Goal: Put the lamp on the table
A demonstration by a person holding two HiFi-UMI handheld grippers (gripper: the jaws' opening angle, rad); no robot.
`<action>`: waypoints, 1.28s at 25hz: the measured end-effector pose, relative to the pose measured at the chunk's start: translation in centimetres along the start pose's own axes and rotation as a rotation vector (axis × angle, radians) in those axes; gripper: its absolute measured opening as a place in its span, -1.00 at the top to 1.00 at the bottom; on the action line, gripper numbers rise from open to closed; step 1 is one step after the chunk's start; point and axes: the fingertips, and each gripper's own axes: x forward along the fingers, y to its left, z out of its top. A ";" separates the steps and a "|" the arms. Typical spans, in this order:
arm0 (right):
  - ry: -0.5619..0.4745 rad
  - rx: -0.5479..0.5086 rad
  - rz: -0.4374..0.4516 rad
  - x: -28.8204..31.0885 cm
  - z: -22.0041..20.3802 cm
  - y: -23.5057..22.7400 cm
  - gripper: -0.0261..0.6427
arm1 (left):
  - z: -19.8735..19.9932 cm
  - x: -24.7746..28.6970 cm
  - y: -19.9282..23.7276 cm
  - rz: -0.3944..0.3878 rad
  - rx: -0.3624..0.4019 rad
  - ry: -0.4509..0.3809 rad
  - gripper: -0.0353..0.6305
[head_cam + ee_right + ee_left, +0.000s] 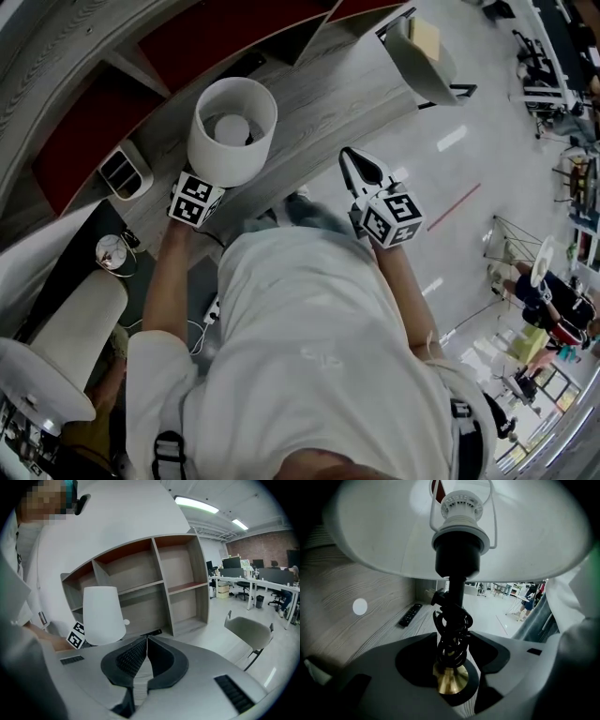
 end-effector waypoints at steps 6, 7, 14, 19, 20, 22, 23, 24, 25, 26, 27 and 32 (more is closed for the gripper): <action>0.012 -0.017 0.039 1.3 -0.4 1.3 0.82 | -2.9 -1.5 0.3 0.038 -0.010 0.027 0.23; 0.014 -0.019 0.045 1.4 -0.4 1.5 0.82 | -3.4 -1.7 0.3 0.045 -0.010 0.039 0.23; 0.034 -0.039 0.088 2.4 -0.8 3.2 0.82 | -5.7 -3.5 0.7 0.094 -0.054 0.051 0.23; 0.047 -0.051 0.115 2.7 -1.0 4.2 0.82 | -6.7 -4.5 0.5 0.118 -0.055 0.061 0.24; 0.049 -0.053 0.121 2.8 -1.0 4.4 0.82 | -7.0 -4.8 0.5 0.126 -0.068 0.069 0.24; 0.052 -0.058 0.133 2.9 -1.0 4.8 0.82 | -7.5 -5.4 0.7 0.147 -0.124 0.076 0.24; 0.054 -0.061 0.140 3.1 -1.0 5.0 0.82 | -7.7 -5.7 0.9 0.159 -0.156 0.077 0.24; 0.055 -0.064 0.148 3.2 -0.9 5.2 0.82 | -8.0 -6.0 1.0 0.172 -0.184 0.084 0.24; 0.056 -0.068 0.157 3.3 -0.9 5.5 0.82 | -8.4 -6.4 1.1 0.186 -0.206 0.097 0.24; 0.057 -0.071 0.166 3.4 -0.9 5.7 0.82 | -8.9 -6.7 1.1 0.200 -0.226 0.112 0.24; 0.058 -0.074 0.175 3.5 -0.8 5.9 0.82 | -9.5 -7.0 1.1 0.216 -0.245 0.125 0.25; 0.058 -0.091 0.229 4.2 -0.3 7.1 0.82 | -10.4 -9.8 1.1 0.321 -0.339 0.106 0.44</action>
